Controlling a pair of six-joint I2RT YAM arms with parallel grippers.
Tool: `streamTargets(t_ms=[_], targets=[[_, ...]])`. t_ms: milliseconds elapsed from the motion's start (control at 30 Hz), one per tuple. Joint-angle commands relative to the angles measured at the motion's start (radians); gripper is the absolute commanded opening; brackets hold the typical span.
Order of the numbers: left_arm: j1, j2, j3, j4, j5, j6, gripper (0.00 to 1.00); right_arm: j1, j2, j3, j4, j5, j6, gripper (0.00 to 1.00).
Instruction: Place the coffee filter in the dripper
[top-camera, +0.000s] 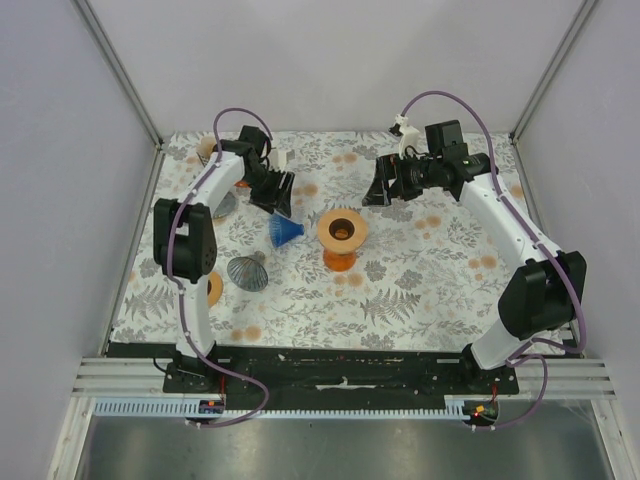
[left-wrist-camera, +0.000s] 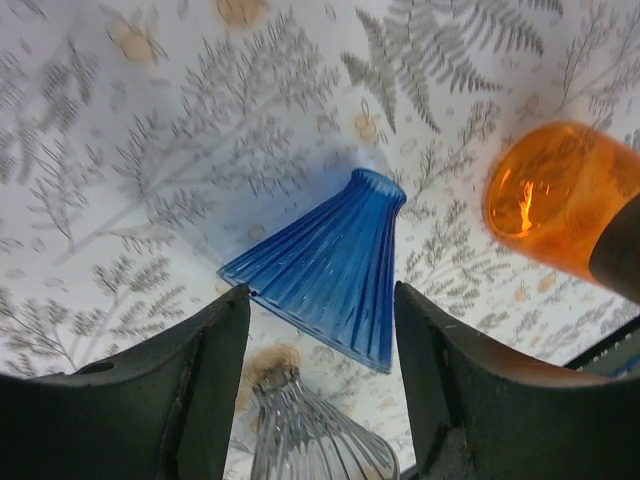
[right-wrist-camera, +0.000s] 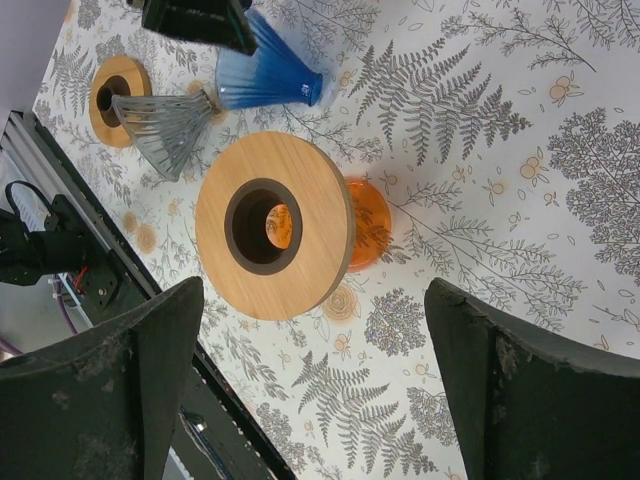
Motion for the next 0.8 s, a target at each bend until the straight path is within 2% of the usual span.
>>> streamTargets(t_ms=[0,300,600,767], targets=[[0.006,-0.098,-0.142,0.011,0.043,0.037,0.66,-0.002,-0.04,0.004,-0.01,0.012,-0.016,0.98],[0.006,-0.147,-0.222,0.04,0.085,0.038,0.63,-0.002,-0.041,0.012,-0.016,0.007,-0.018,0.98],[0.025,-0.236,-0.124,-0.102,0.142,0.136,0.69,0.0,-0.055,0.002,-0.026,0.018,-0.033,0.98],[0.02,-0.299,-0.219,-0.187,0.162,0.167,0.7,-0.002,-0.058,-0.004,-0.027,0.018,-0.036,0.98]])
